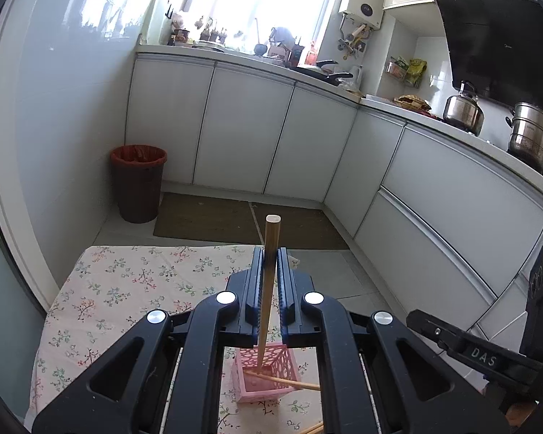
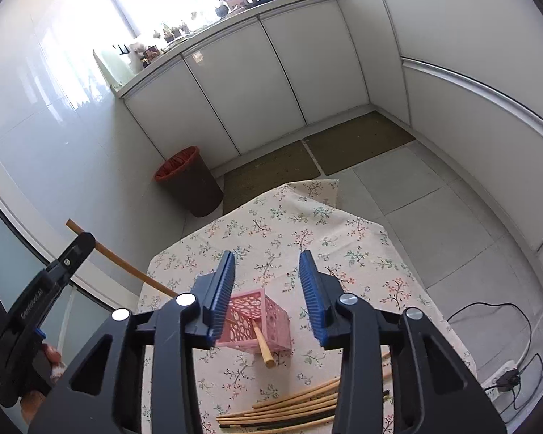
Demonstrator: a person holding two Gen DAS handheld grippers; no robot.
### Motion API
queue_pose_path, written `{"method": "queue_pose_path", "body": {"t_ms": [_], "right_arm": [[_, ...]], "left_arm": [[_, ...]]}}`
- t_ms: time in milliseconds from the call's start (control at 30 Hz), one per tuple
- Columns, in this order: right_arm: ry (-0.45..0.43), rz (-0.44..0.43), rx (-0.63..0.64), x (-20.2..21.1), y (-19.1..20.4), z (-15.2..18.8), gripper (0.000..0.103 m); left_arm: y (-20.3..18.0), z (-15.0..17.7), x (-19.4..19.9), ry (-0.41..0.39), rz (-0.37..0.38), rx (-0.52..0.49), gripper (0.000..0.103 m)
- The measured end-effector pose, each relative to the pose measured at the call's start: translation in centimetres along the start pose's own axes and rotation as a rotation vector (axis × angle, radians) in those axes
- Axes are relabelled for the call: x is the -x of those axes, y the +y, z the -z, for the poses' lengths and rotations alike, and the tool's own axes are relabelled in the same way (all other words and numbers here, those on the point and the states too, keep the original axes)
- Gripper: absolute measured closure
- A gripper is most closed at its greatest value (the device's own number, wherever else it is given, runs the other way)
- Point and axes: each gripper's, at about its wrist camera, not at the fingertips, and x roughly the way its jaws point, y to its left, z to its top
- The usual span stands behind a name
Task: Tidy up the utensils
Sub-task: 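Carry both chopsticks upright over the pink holder and release them inside, then move the left tool back to the chopstick pile while the right tool follows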
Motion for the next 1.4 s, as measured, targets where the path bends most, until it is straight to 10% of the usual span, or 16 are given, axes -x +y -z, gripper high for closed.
{"method": "queue_pose_path", "body": {"t_ms": [567, 867, 1100, 1400], "right_arm": [[0.013, 0.039, -0.077, 2.6, -4.7, 3.7, 0.046], [-0.03, 0.145, -0.143, 5.8, -9.8, 7.3, 0.007], [0.153, 0.327, -0.243, 5.0, -16.1, 11.4, 0.007], [0.264, 0.33, -0.291, 4.6, -18.1, 14.5, 0.007]], "left_arm": [[-0.6, 0.6, 4.2, -0.016, -0.051, -0.027, 0.034], [-4.8, 3.1, 5.0, 0.038, -0.008, -0.183, 0.007], [-10.9, 6.5, 2.8, 0.144, 0.103, -0.384, 0.007], [-19.6, 12.8, -5.4, 0.455, 0.178, -0.618, 0.007]]}}
